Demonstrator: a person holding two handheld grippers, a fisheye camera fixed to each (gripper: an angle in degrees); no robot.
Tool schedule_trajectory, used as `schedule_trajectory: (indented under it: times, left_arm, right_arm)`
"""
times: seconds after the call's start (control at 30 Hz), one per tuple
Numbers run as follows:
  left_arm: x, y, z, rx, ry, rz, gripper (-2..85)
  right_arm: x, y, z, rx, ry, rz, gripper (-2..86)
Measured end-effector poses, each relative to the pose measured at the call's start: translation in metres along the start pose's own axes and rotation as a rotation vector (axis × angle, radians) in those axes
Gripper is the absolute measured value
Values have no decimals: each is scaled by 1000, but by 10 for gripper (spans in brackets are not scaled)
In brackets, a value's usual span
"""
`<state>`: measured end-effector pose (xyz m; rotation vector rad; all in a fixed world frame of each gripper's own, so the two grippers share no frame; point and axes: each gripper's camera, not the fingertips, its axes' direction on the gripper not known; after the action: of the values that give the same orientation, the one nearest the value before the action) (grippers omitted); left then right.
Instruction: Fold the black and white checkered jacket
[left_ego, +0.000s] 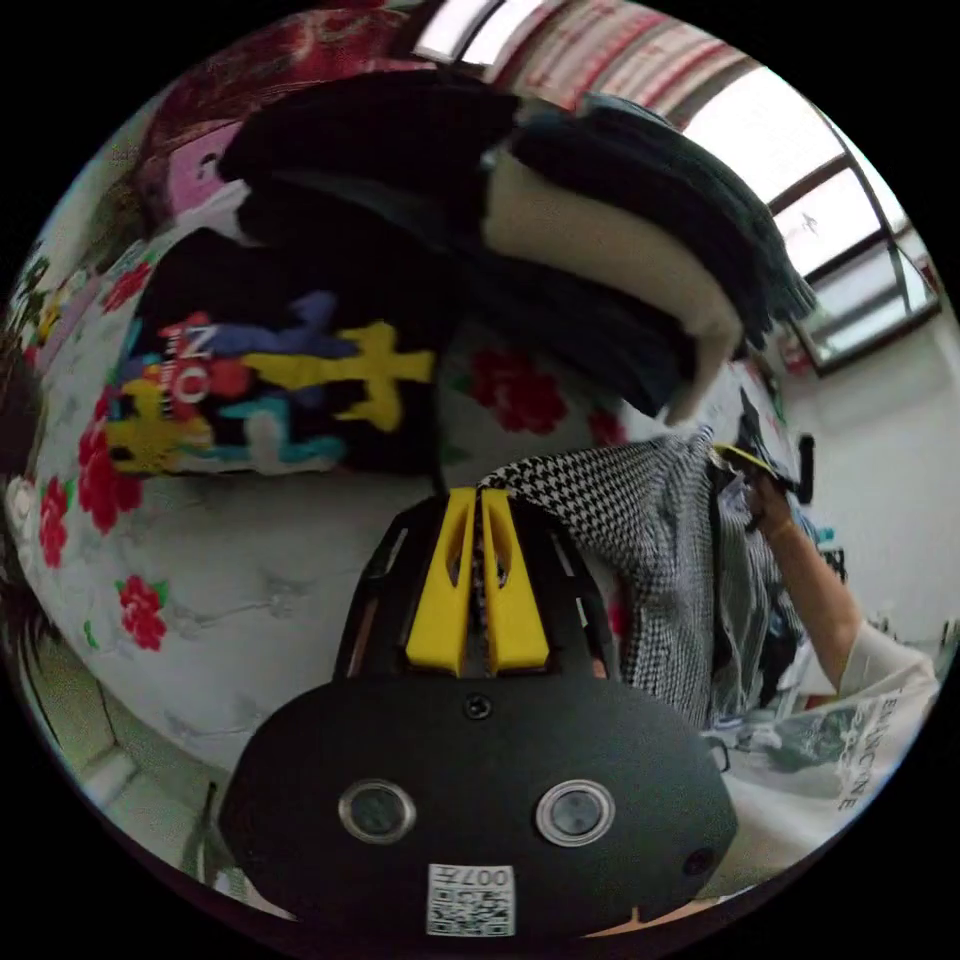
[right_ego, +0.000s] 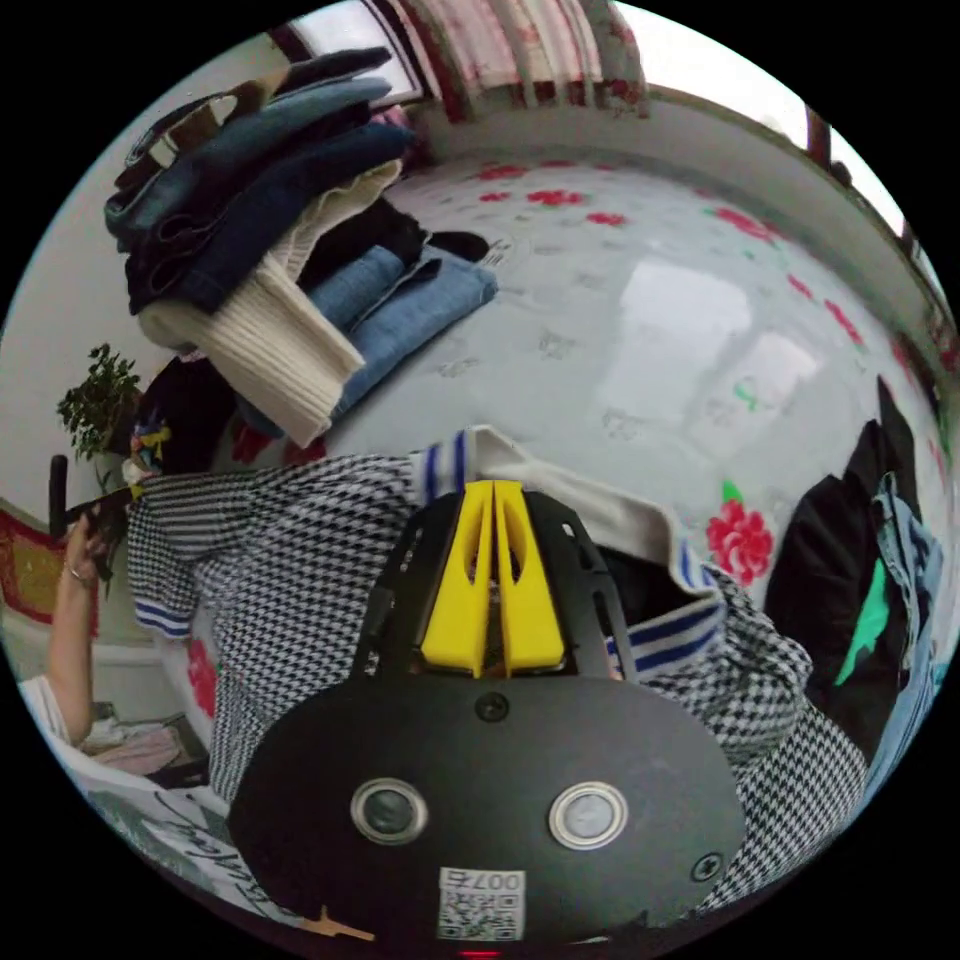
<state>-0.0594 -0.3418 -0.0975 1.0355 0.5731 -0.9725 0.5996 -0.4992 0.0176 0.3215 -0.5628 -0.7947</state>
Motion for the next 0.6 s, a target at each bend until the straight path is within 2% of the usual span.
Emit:
schedule_trajectory:
  times: [0.07, 0.13, 0.27, 0.43, 0.5, 0.57, 0.6]
  left_arm:
    - [-24, -15, 15, -16, -10, -101, -10]
    - [-27, -30, 41, -52, -6, -115, -10]
    - [-24, -37, 58, -51, -91, -89, -9]
    - [-59, -43, 46, -9, -36, -190, -9]
    - [-64, -47, 42, -8, -42, -184, -9]
    - [-67, -50, 42, -5, -73, -190, -10]
    - [-69, -53, 46, -6, -87, -195, -10]
  right_arm:
    - [18, 8, 3, 25, -22, 64, 3]
    - [21, 13, 9, 23, -107, 86, 4]
    - [-19, 10, 20, 49, -297, -71, 17]
    - [-69, 1, 74, -158, -197, -221, 12]
    - [-72, 5, 62, -82, -160, -244, 7]
    - [-66, 15, 24, 146, 0, -171, 4]
    - [-63, 16, 17, 178, 31, -150, 5]
